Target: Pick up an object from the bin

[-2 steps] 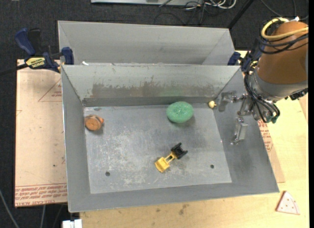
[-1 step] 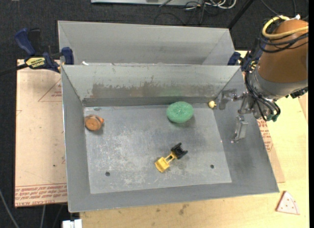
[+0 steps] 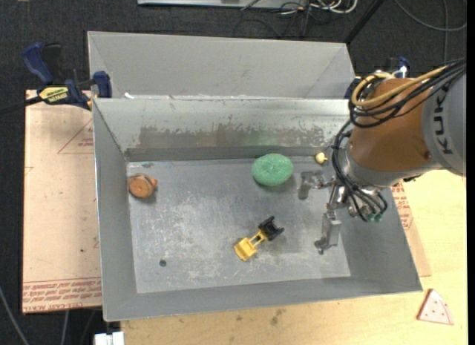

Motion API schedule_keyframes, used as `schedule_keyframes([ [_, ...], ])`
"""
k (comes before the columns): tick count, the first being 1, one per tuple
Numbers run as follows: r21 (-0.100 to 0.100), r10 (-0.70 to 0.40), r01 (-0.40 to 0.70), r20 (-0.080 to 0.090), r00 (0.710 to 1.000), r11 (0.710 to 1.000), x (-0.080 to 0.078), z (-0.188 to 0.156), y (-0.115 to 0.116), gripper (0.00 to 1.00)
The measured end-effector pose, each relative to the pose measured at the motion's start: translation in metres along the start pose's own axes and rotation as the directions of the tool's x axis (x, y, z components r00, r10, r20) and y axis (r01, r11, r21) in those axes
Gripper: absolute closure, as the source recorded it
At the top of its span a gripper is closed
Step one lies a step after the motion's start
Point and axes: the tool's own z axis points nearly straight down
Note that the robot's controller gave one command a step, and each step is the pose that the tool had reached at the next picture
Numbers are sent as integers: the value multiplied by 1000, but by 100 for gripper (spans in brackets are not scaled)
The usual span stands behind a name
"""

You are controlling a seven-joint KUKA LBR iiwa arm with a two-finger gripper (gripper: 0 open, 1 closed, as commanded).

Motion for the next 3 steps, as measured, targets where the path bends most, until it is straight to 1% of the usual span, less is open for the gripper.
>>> schedule_keyframes([
  [1,-3,-87,87,-3,996,996,-29,39,29,0],
  [2,-2,-198,198,-1,980,980,-29,76,64,0],
  [3,-4,-452,452,-3,892,892,22,79,70,100],
])
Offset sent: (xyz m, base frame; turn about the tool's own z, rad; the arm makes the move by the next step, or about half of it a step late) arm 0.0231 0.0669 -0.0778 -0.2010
